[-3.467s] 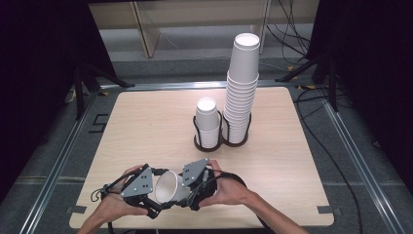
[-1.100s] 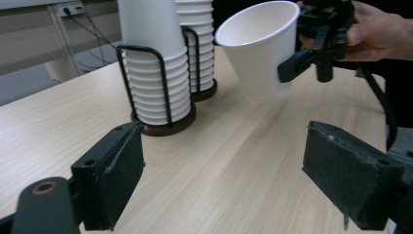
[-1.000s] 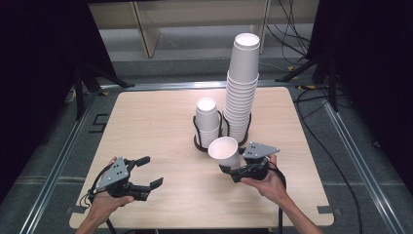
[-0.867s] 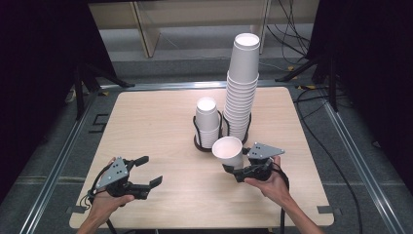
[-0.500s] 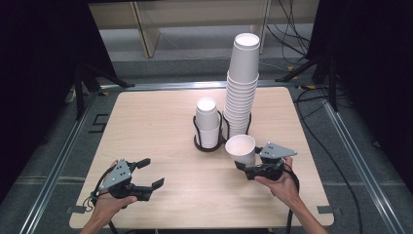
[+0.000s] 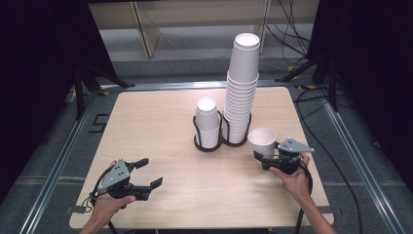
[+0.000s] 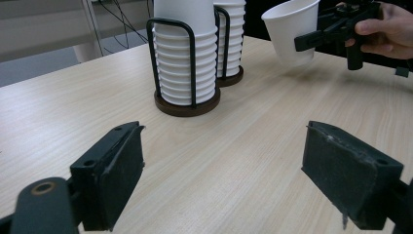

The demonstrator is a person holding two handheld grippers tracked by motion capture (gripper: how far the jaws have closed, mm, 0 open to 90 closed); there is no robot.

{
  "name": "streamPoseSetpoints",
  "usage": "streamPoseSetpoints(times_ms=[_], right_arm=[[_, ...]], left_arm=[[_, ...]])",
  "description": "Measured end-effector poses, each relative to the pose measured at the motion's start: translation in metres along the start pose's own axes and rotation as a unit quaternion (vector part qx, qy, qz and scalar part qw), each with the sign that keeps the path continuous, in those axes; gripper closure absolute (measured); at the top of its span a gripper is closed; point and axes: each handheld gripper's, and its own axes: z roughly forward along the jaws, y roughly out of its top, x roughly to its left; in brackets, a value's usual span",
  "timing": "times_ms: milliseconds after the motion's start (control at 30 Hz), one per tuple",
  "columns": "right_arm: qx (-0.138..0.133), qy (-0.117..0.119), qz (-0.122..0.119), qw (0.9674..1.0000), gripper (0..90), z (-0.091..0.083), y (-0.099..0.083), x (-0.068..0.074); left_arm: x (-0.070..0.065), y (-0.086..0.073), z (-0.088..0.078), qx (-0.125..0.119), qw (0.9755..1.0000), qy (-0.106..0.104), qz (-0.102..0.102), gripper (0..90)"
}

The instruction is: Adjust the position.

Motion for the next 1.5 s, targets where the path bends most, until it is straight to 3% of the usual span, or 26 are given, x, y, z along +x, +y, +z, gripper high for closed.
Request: streamPoseSetpoints(times_ms=[33, 200, 233, 267, 333, 367, 433, 467, 500, 567, 667, 733, 767, 867, 900, 1000, 1033, 1100, 1233, 1300, 1367, 1433, 1500], right_arm=[[0.007, -0.002, 0.014, 0.9999, 21.8, 0.000, -0.001, 0.001], [0.020, -0.007, 0.007, 0.9997, 21.6, 0.005, -0.004, -0.005], [0.028, -0.003, 0.019, 0.9994, 21.7, 0.005, -0.005, -0.004], [0.024, -0.005, 0.006, 0.9997, 21.6, 0.007, -0.005, -0.007], [0.034, -0.007, 0.005, 0.9994, 21.6, 0.008, -0.006, -0.008], [0.043, -0.003, 0.024, 0.9988, 21.6, 0.009, -0.006, -0.005], [0.038, -0.003, 0.001, 0.9993, 21.5, 0.011, -0.007, -0.007], [0.040, -0.007, 0.001, 0.9992, 21.5, 0.013, -0.007, -0.007], [0.041, -0.007, 0.000, 0.9991, 21.5, 0.012, -0.007, -0.008], [0.052, -0.002, 0.024, 0.9984, 21.4, 0.012, -0.009, -0.006], [0.048, 0.005, 0.008, 0.9988, 21.2, 0.013, -0.009, -0.010], [0.054, 0.000, 0.010, 0.9985, 21.0, 0.010, -0.008, -0.010], [0.050, -0.006, -0.001, 0.9987, 20.5, 0.011, -0.008, -0.010], [0.059, -0.001, 0.006, 0.9982, 19.6, 0.009, -0.009, -0.010], [0.066, 0.004, 0.022, 0.9976, 17.6, 0.009, -0.010, -0.009], [0.082, 0.004, 0.023, 0.9964, 15.1, 0.009, -0.011, -0.007], [0.079, 0.002, -0.001, 0.9969, 15.0, 0.010, -0.012, -0.009], [0.079, 0.006, -0.007, 0.9969, 15.0, 0.008, -0.010, -0.009], [0.083, 0.015, -0.004, 0.9964, 15.1, 0.008, -0.010, -0.007], [0.093, 0.006, -0.006, 0.9957, 15.0, 0.003, -0.010, -0.007], [0.094, 0.008, -0.009, 0.9955, 15.1, 0.003, -0.010, -0.008], [0.101, 0.021, 0.011, 0.9946, 15.2, -0.001, -0.013, -0.008], [0.099, 0.026, 0.003, 0.9947, 15.2, -0.002, -0.014, -0.010]], left_arm=[[0.000, 0.000, 0.000, 0.004, 1.0000, 0.001, 0.001, 14.9], [-0.001, 0.000, 0.000, 0.004, 1.0000, -0.001, 0.000, 14.9], [-0.001, 0.000, 0.000, 0.007, 1.0000, 0.002, 0.001, 14.9], [-0.001, 0.000, -0.001, 0.014, 0.9999, 0.004, 0.003, 14.9], [-0.001, 0.000, -0.001, 0.016, 0.9998, 0.004, 0.005, 14.9], [-0.001, 0.000, -0.001, 0.017, 0.9998, 0.003, 0.006, 14.9], [-0.001, 0.000, 0.000, 0.018, 0.9998, 0.002, 0.006, 14.9], [-0.002, -0.001, 0.002, 0.005, 1.0000, -0.003, 0.000, 14.9], [-0.002, -0.001, 0.002, 0.007, 1.0000, -0.004, 0.004, 14.9], [-0.002, -0.001, 0.002, 0.009, 0.9999, -0.003, 0.004, 14.9], [-0.002, -0.001, 0.002, 0.008, 1.0000, -0.003, 0.004, 14.9], [-0.002, -0.001, 0.002, 0.008, 1.0000, -0.003, 0.003, 14.9], [-0.002, -0.001, 0.001, 0.017, 0.9998, 0.001, 0.005, 14.9], [-0.002, -0.001, 0.001, 0.016, 0.9999, 0.001, 0.004, 14.9], [-0.002, -0.001, 0.002, 0.008, 1.0000, -0.003, 0.003, 14.9], [-0.002, -0.001, 0.002, 0.008, 1.0000, -0.003, 0.003, 14.9], [-0.002, -0.001, 0.002, 0.008, 1.0000, -0.003, 0.003, 14.9], [-0.002, -0.001, 0.002, 0.007, 1.0000, -0.003, 0.003, 14.9], [-0.002, -0.001, 0.001, 0.009, 0.9999, -0.004, 0.004, 14.9], [-0.002, 0.000, 0.000, 0.017, 0.9998, 0.001, 0.007, 14.9], [-0.002, -0.001, 0.002, 0.008, 1.0000, -0.004, 0.004, 14.9], [-0.002, -0.001, 0.002, 0.010, 0.9999, -0.003, 0.005, 14.9], [-0.002, -0.001, 0.002, 0.010, 0.9999, -0.003, 0.005, 14.9]])
